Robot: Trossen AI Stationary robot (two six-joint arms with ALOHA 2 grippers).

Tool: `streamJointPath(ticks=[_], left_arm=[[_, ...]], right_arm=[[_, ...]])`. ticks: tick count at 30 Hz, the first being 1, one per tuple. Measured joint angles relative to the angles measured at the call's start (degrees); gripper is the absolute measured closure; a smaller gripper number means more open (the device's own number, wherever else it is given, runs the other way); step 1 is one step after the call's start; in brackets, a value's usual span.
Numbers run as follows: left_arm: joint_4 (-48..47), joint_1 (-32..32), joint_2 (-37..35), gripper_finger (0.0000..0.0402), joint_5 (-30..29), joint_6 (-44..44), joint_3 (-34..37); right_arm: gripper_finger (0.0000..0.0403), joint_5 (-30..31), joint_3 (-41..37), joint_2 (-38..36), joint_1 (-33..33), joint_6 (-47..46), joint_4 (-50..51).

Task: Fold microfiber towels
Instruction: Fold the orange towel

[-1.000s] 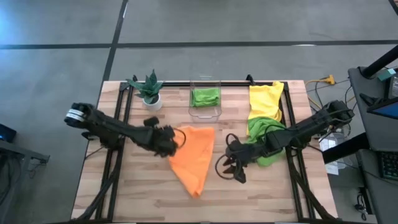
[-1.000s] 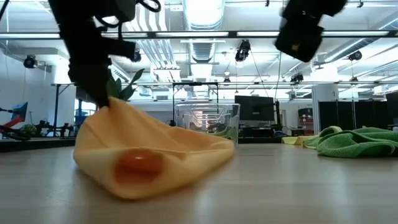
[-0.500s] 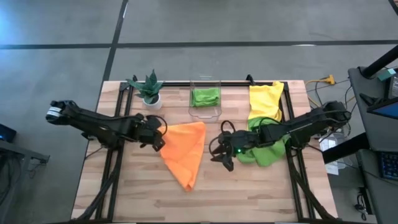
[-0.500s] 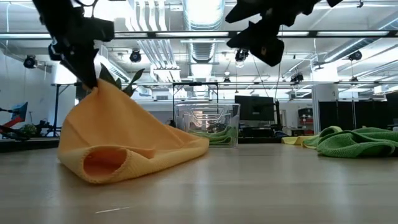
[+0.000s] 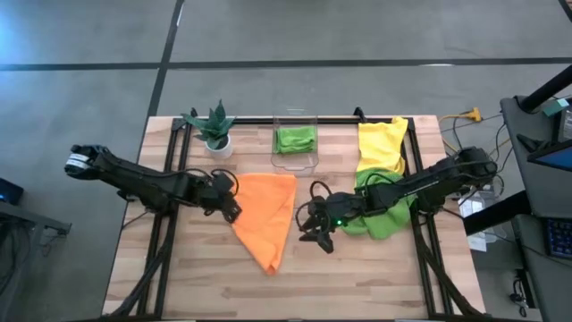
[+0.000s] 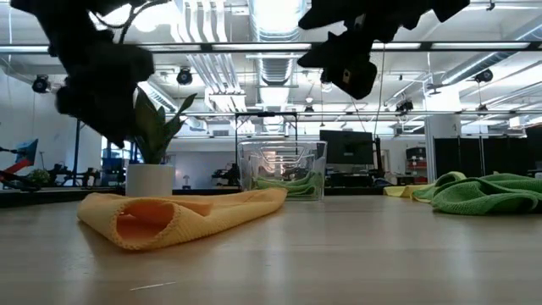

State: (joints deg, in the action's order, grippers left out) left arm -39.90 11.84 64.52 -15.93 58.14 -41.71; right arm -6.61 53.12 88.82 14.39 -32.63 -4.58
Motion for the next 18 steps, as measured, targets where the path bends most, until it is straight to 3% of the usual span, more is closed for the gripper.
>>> streamJointPath(ticks=[4,7,13,18], left_arm=[[24.11,2.01,3.54,0.0159,12.68,-6.09,3.04],[35.12,5.38,9.1,0.0158,14.09,-13.38,3.6],[36.05,9.48,21.56,0.0157,14.13,-22.64,-0.79],[36.41,10.9,30.47,0.0164,13.99,-39.18,-6.54]], right_arm=[[0.0232,-0.02,-0.04,3.69,0.13,-0.76,-3.27],[0.0232,-0.02,-0.04,6.18,0.35,-3.38,-5.6],[0.0232,-3.91,-0.04,7.9,1.15,-12.83,-6.34],[0.0232,-3.89,-0.04,6.48,4.09,-16.77,-6.62]])
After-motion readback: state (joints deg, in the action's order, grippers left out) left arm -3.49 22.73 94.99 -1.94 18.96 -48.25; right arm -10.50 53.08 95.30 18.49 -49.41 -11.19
